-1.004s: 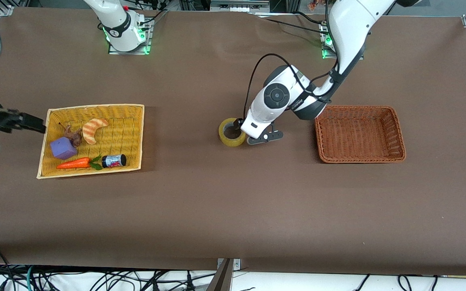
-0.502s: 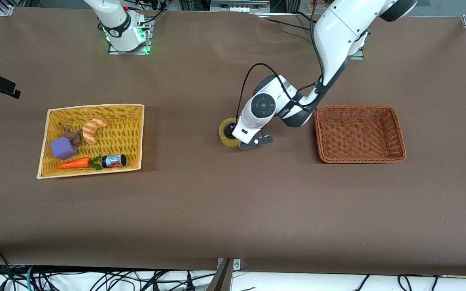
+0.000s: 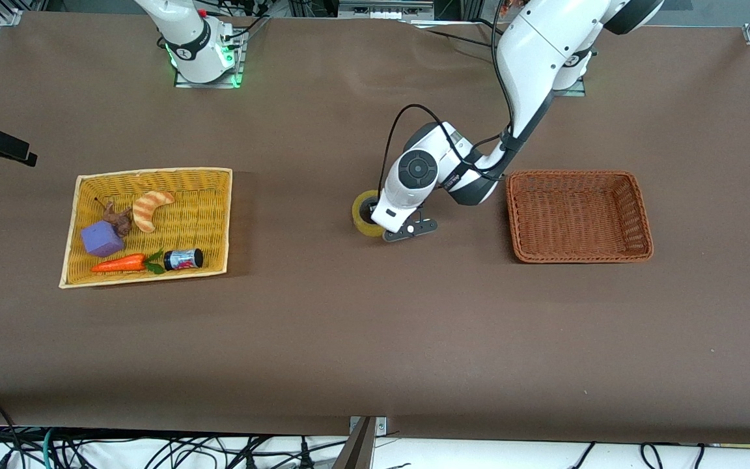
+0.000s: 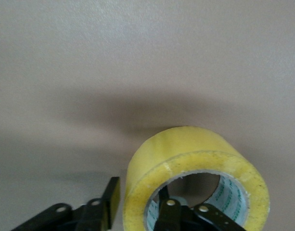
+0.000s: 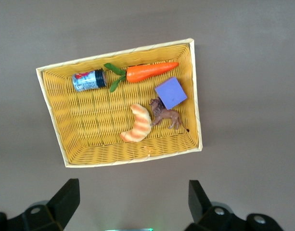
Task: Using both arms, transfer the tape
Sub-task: 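Lower the left gripper and grasp the tape roll, then lift the tape with the left gripper and lower it into the wicker basket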
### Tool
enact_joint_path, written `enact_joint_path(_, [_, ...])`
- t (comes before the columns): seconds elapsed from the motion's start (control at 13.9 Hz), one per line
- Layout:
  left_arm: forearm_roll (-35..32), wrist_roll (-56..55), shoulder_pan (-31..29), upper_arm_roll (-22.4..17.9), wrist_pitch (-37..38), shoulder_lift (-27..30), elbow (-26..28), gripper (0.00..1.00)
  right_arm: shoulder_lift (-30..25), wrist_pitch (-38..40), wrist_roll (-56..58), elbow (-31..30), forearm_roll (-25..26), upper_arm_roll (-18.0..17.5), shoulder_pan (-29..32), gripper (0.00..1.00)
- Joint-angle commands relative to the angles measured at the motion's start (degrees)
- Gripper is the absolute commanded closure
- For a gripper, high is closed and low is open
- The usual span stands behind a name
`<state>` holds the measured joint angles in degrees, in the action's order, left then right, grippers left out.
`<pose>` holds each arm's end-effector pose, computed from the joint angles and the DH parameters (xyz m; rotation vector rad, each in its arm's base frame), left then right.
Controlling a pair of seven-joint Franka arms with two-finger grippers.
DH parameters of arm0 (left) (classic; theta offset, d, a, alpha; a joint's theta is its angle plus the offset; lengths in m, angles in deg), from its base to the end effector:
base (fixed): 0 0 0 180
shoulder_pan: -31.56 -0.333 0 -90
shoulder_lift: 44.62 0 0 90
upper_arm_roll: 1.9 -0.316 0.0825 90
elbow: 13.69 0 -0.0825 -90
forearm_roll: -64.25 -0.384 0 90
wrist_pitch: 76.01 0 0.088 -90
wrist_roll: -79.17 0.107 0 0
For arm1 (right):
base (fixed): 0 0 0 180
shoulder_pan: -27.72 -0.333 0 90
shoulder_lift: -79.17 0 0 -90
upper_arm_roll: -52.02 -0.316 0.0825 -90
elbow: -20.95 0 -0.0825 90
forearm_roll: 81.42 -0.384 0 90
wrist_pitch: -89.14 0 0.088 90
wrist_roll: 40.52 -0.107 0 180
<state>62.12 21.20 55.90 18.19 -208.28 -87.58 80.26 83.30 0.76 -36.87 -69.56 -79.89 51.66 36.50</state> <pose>0.5071 -0.4573 0.1952 2.9923 0.4429 -0.2852 0.5637 -0.0865 0.5775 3.1195 -0.1288 -0.1741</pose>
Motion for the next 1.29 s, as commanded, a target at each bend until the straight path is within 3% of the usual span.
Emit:
enact_joint_path(0.0, [-0.95,-1.18,-0.86,-0.05,0.87,0.94,-0.88,1.00,1.41,0.48,0.66,3.15,-1.09,-0.25,0.02,0.00])
enact_joint_path(0.22, [-0.95,-0.04,-4.28,1.00,6.12,4.10,-0.96,1.00,1.50,0.83,0.84,3.24,-1.09,-0.07,0.10,0.00])
enact_joint_path(0.36, [-0.86,4.24,-7.36,2.14,13.49,8.66,-0.79,1.00,1.50,0.66,0.84,3.24,-1.09,-0.16,0.10,0.00])
enact_joint_path(0.65, [-0.77,19.79,-19.03,6.87,27.91,16.31,0.43,1.00,1.50,0.40,0.75,3.32,-1.18,-0.25,-0.07,0.00])
enact_joint_path(0.79, [-0.77,26.74,-26.41,11.18,29.61,22.80,6.12,1.00,1.50,0.40,0.66,3.32,-1.27,-0.34,-0.07,0.00])
enact_joint_path(0.93, [-0.60,36.82,-33.09,12.60,29.70,29.66,12.28,1.00,1.41,0.39,0.66,3.32,-1.18,-0.51,-0.16,0.00])
enact_joint_path(1.22, [0.64,53.81,-44.35,12.43,32.16,32.15,14.68,1.00,1.50,0.31,0.83,3.32,-1.27,-0.42,-0.07,0.00])
